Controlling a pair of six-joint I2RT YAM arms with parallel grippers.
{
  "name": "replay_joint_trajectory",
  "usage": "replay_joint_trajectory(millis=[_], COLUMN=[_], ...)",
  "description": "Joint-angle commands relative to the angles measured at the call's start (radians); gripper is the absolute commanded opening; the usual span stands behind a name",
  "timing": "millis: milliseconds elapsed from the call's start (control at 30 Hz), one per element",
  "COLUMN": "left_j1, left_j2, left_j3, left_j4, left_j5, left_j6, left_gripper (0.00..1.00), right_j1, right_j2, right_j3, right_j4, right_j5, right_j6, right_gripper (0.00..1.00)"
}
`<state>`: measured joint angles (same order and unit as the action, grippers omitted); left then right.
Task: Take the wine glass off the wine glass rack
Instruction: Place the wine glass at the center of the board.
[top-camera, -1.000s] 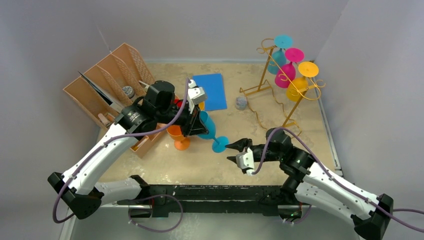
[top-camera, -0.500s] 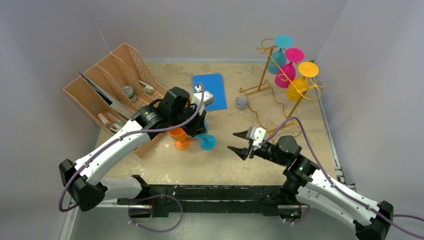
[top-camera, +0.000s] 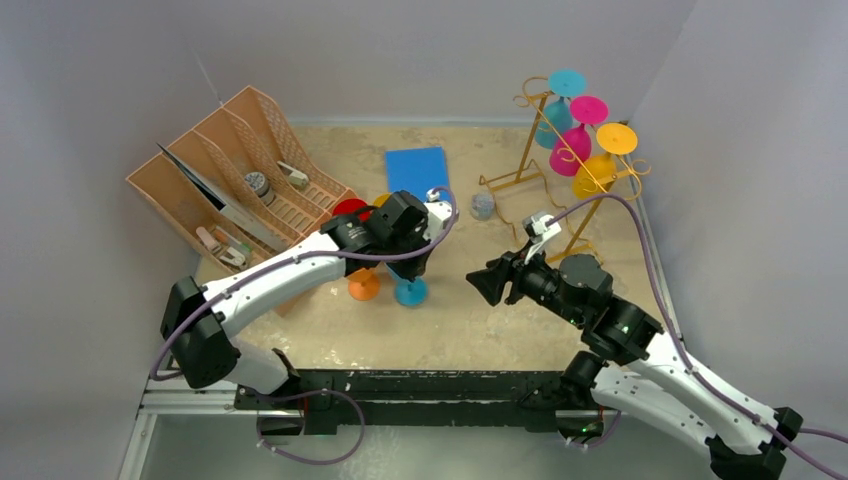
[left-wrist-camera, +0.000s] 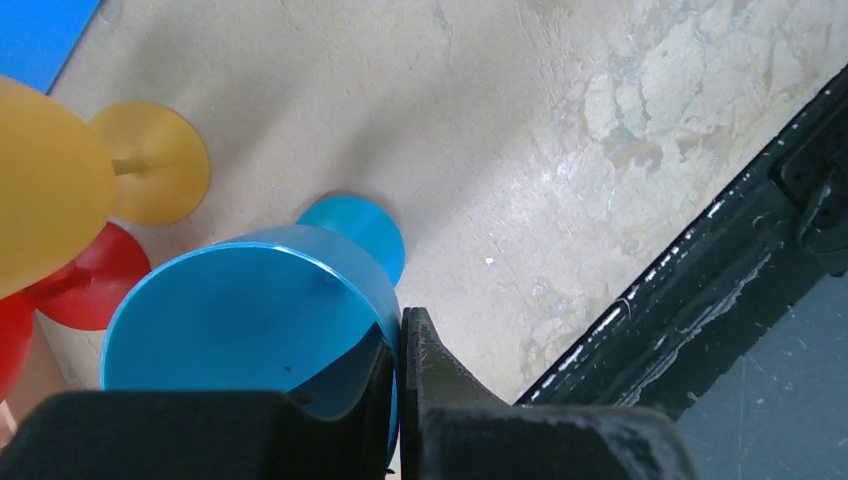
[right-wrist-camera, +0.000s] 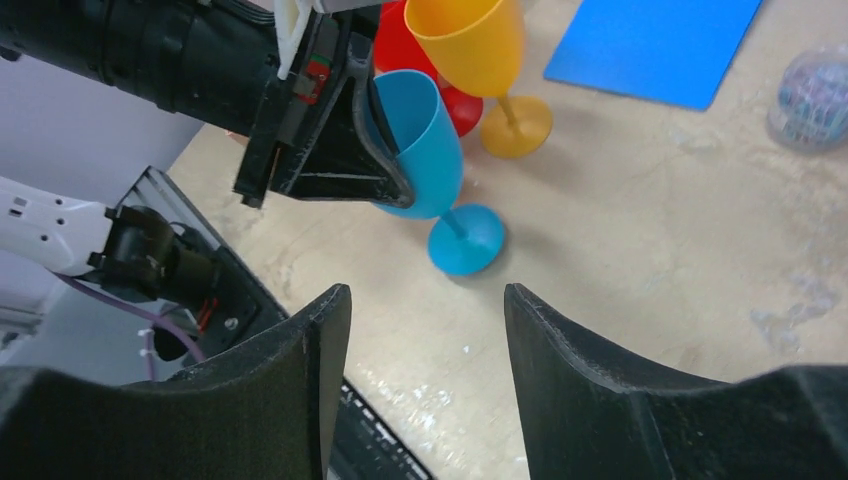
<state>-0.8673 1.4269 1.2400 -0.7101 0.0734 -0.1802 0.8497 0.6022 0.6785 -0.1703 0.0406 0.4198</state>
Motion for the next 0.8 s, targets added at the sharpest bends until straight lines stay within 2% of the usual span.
replay_joint_trajectory(millis=[0,300,500,767], left_j1=[-0.009,-0.013,-0.013,-0.013], left_j2=[0.018,0.035,0.079,0.075], left_j3=[0.041,0.028,0.039,0.028], left_j4=[0.078,0.111,0.084,0.085], left_j5=[-0.062,-0.177,-0.13,-0.156], left_j6=[0.001,0.022,0.042,0.038], left_gripper=[0.0,0.0,0.0,0.0], right_j1=[-0.001,-0.002,-0.002,-0.001], right_j2=[-0.012,-0.082,-0.093,-0.083], right_j3=[0.07,0.078,0.077,0.091], right_j4=[-0.126,-0.164,-0.188,-0.191], right_j5=[0.029,-0.016,-0.016,-0.025], right_j6=[0.129,0.16,0.171,0.171], right_gripper=[0.61,0.61,0.61,0.61])
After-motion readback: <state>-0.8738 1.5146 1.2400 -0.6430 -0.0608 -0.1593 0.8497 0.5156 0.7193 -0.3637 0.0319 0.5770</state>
